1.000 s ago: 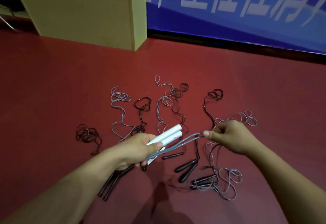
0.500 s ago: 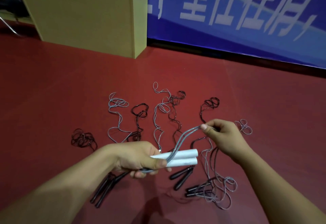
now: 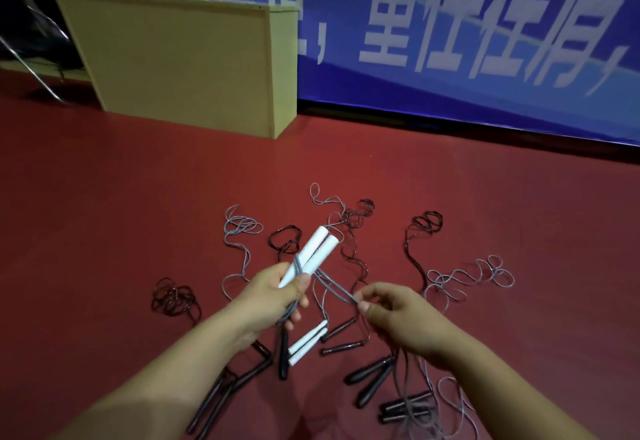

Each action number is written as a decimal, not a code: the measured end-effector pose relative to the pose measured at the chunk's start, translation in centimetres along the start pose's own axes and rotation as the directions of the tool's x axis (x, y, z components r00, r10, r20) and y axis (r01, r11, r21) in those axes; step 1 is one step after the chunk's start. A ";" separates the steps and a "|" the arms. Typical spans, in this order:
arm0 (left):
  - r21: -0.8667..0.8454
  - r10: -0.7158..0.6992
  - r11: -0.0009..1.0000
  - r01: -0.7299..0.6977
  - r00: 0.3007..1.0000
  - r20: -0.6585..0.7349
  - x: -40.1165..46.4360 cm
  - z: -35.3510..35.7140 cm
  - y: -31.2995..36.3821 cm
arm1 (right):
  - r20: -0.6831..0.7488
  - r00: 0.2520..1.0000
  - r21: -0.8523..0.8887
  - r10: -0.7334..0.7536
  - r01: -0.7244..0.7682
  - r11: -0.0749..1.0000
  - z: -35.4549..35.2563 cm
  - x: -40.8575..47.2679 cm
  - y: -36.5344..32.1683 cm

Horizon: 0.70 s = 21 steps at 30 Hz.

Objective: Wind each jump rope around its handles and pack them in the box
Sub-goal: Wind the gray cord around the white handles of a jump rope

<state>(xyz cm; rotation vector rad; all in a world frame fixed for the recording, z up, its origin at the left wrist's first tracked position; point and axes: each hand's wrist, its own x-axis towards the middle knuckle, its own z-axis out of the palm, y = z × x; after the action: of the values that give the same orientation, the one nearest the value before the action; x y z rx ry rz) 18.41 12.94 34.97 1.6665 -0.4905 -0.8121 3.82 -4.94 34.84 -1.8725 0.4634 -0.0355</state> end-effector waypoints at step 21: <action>0.751 0.092 0.659 -0.047 0.996 -0.018 2.0 -2.3 -4.8 | -0.127 0.975 -0.248 -0.181 0.145 0.958 -2.3 -0.7 -1.6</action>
<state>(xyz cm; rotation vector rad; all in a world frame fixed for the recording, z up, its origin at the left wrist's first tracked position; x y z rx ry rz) 20.95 14.25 30.07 2.4104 -0.9389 -0.5126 3.04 -6.36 37.27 -2.1512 0.4275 -0.2416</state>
